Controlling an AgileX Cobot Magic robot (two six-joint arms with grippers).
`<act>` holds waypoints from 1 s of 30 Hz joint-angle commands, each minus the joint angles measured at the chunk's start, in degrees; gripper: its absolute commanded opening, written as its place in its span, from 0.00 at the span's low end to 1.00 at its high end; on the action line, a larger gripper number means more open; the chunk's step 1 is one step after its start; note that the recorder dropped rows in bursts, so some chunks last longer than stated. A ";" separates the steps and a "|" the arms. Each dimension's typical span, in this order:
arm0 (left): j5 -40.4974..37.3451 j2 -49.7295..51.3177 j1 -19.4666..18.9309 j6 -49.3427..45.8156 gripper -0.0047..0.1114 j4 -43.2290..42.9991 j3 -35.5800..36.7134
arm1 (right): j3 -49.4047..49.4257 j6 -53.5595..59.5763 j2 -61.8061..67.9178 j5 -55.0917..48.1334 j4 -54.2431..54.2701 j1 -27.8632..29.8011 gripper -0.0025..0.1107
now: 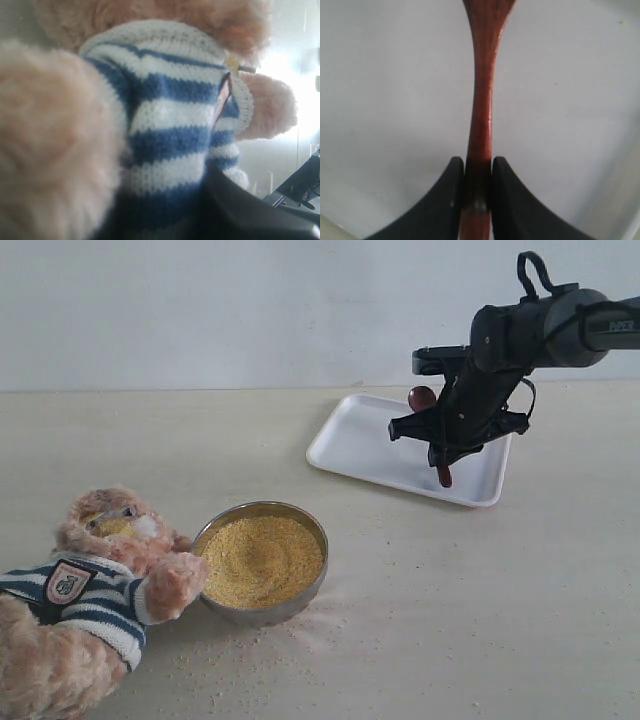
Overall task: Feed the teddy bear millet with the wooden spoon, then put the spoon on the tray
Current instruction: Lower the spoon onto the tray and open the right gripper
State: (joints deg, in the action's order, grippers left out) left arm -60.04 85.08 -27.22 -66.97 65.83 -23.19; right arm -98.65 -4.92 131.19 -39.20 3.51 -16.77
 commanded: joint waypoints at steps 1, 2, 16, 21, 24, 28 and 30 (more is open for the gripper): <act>-1.20 -0.43 -0.14 -0.27 0.08 0.76 -0.19 | -0.33 1.61 0.25 -0.64 -0.07 0.25 0.03; -1.20 -0.43 -0.14 -0.27 0.08 0.76 -0.19 | -0.33 1.91 0.25 -0.78 -0.07 0.25 0.03; -1.20 -0.43 -0.14 -0.27 0.08 0.76 -0.19 | -0.33 5.25 0.25 -1.41 2.36 0.25 0.38; -1.20 -0.43 -0.14 -0.27 0.08 0.76 -0.19 | -0.33 5.89 0.25 -2.48 2.36 0.25 0.48; -1.20 -0.43 -0.14 -0.27 0.08 0.76 -0.19 | -0.33 8.96 -0.22 -2.48 4.73 0.25 0.47; -1.20 -0.43 -0.14 -0.27 0.08 0.76 -0.19 | -0.33 10.65 -2.06 -2.48 7.84 0.25 0.47; -1.20 -0.43 -0.14 -0.27 0.08 0.76 -0.19 | -0.33 12.09 -3.25 -2.48 9.24 0.25 0.47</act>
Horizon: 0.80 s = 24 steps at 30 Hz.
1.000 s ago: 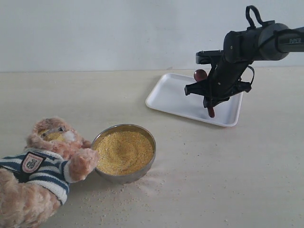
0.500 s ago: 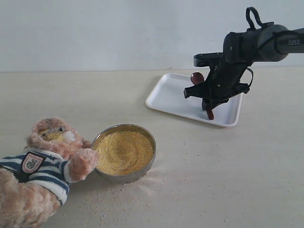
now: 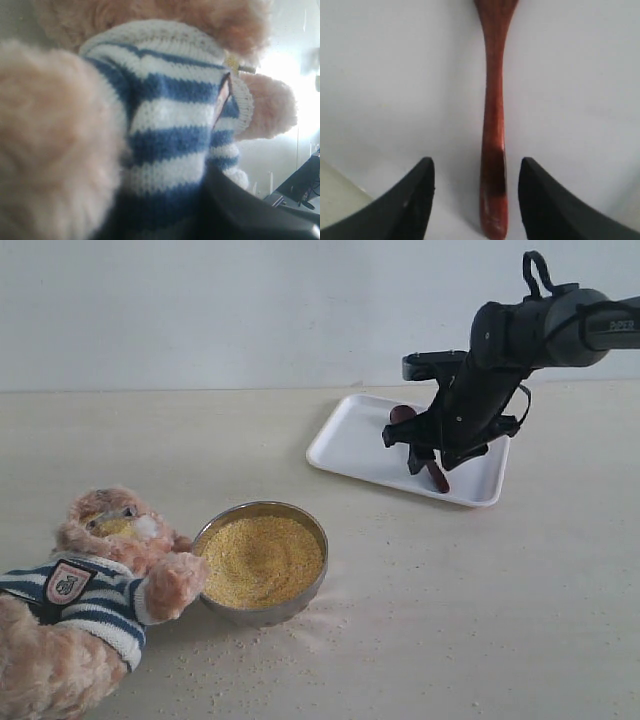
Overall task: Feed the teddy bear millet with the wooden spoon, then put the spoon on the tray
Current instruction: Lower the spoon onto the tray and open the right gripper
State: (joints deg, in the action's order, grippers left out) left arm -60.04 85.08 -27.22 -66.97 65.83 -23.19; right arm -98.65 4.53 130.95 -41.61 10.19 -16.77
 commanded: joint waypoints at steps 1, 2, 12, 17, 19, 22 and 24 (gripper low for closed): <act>-1.20 -0.43 -0.14 -0.27 0.08 0.76 -0.19 | -0.33 3.27 -3.85 0.18 2.97 0.25 0.47; -1.20 -0.43 -0.14 -0.27 0.08 0.76 -0.19 | -0.33 3.38 -4.73 0.20 3.07 0.25 0.47; -1.20 -0.43 -0.14 -0.27 0.08 0.76 -0.19 | 5.64 3.38 -13.48 3.78 2.57 0.25 0.28; -1.20 -0.43 -0.14 -0.27 0.08 0.76 -0.19 | 15.27 3.96 -18.35 9.11 2.57 0.25 0.02; -1.20 -0.43 -0.14 -0.27 0.08 0.76 -0.19 | 20.03 3.96 -20.84 13.21 2.57 0.25 0.02; -1.20 -0.43 -0.14 -0.27 0.08 0.76 -0.19 | 26.56 3.96 -24.72 18.89 2.80 0.25 0.02; -1.20 -0.43 -0.14 -0.27 0.08 0.76 -0.19 | 29.79 4.62 -26.52 20.72 2.80 0.25 0.02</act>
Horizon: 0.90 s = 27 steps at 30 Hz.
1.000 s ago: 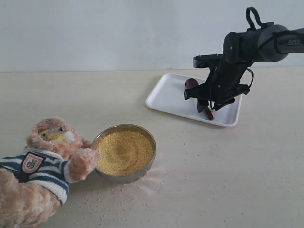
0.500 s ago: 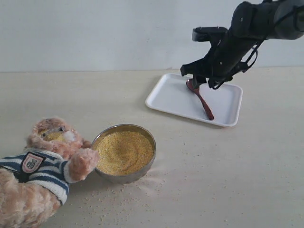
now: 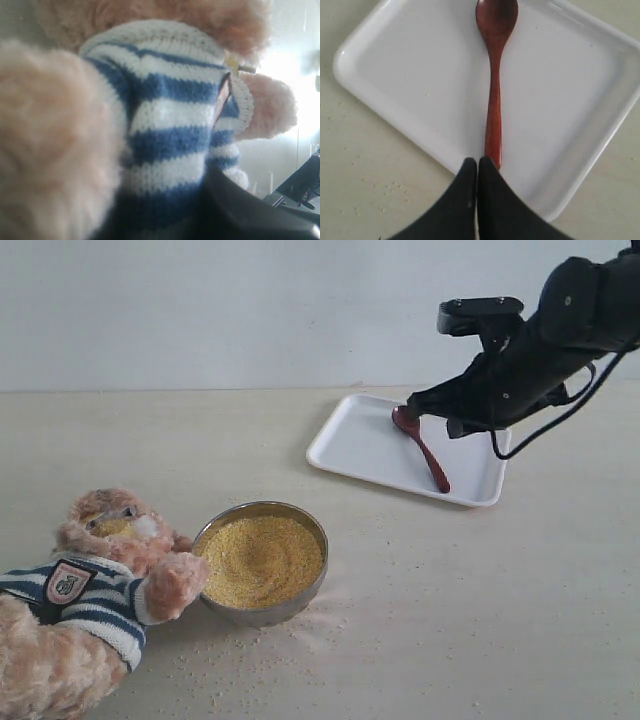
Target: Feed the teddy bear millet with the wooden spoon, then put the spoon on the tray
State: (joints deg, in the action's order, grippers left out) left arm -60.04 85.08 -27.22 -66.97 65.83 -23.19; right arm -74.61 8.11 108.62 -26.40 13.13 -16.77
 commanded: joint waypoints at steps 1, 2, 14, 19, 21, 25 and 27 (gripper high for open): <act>-1.20 -0.43 -0.14 -0.27 0.08 0.76 -0.19 | 7.00 1.66 -5.02 5.82 -0.13 0.25 0.02; -1.20 -0.43 -0.14 -0.27 0.08 0.76 -0.19 | 8.07 2.05 -5.75 5.93 -0.13 0.25 0.02; -1.20 -0.43 -0.14 -0.27 0.08 0.76 -0.19 | 27.36 2.30 -17.04 21.50 3.22 0.25 0.02; -1.20 -0.43 -0.14 -0.27 0.08 0.76 -0.19 | 32.84 2.30 -21.63 22.36 3.12 0.25 0.02; -1.20 -0.43 -0.14 -0.27 0.08 0.76 -0.19 | 34.54 2.30 -23.33 22.36 3.12 0.25 0.02; -1.20 -0.43 -0.14 -0.27 0.08 0.76 -0.19 | 37.11 2.30 -26.32 22.36 3.12 0.25 0.02; -1.20 -0.43 -0.14 -0.27 0.08 0.76 -0.19 | 38.67 2.16 -28.20 22.67 3.12 0.25 0.02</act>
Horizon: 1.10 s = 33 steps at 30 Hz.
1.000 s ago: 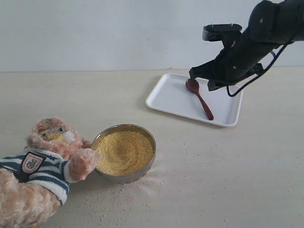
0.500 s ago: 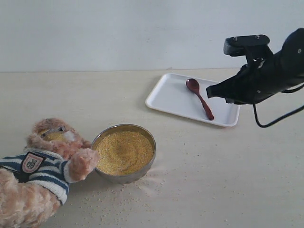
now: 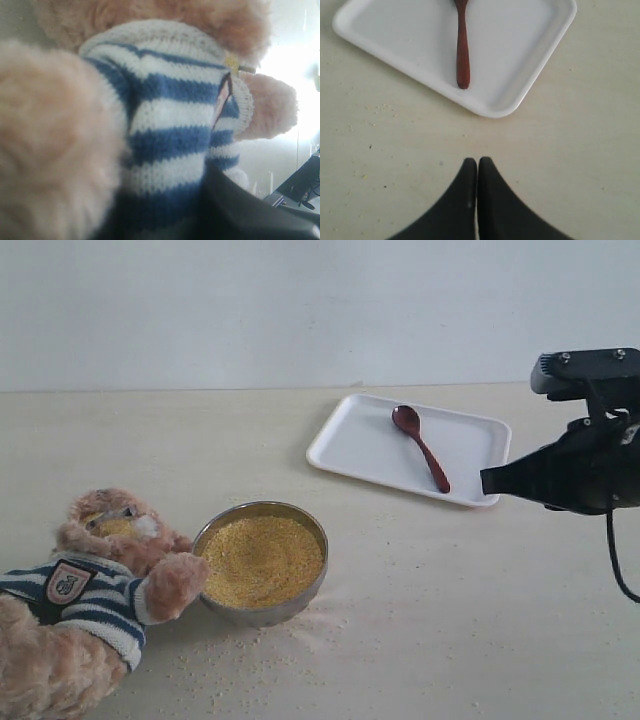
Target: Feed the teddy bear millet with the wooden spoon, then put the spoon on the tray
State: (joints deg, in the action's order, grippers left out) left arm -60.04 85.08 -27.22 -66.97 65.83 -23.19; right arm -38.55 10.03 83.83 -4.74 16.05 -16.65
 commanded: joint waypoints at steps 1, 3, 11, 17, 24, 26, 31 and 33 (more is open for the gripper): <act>-1.20 -0.43 -0.14 -0.27 0.08 0.76 -0.19 | 3.36 -0.23 -4.44 1.25 0.20 0.12 0.02; -1.20 -0.43 -0.14 -0.27 0.08 0.76 -0.19 | 5.75 -1.03 -6.73 2.35 0.20 0.12 0.02; -1.20 -0.43 -0.14 -0.27 0.08 0.76 -0.19 | 13.25 -3.11 -14.26 3.72 0.20 0.12 0.02; -1.20 -0.43 -0.14 -0.27 0.08 0.76 -0.19 | 13.25 -3.49 -15.72 -1.01 0.20 0.12 0.02; -1.20 -0.43 -0.14 -0.27 0.08 0.76 -0.19 | 13.25 -3.49 -15.72 -0.91 0.20 0.12 0.02; -1.20 -0.43 -0.14 -0.27 0.08 0.76 -0.19 | 13.25 -3.49 -15.72 -0.91 0.20 0.12 0.02; -1.20 -0.43 -0.14 -0.27 0.08 0.76 -0.19 | 13.25 -3.49 -15.72 -0.91 0.20 0.12 0.02; -1.20 -0.43 -0.14 -0.27 0.08 0.76 -0.19 | 13.25 -3.49 -16.67 -0.91 0.20 0.12 0.02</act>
State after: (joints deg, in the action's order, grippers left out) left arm -60.04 85.08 -27.22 -66.97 65.83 -23.19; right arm -25.65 6.78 68.49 -5.76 16.15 -16.65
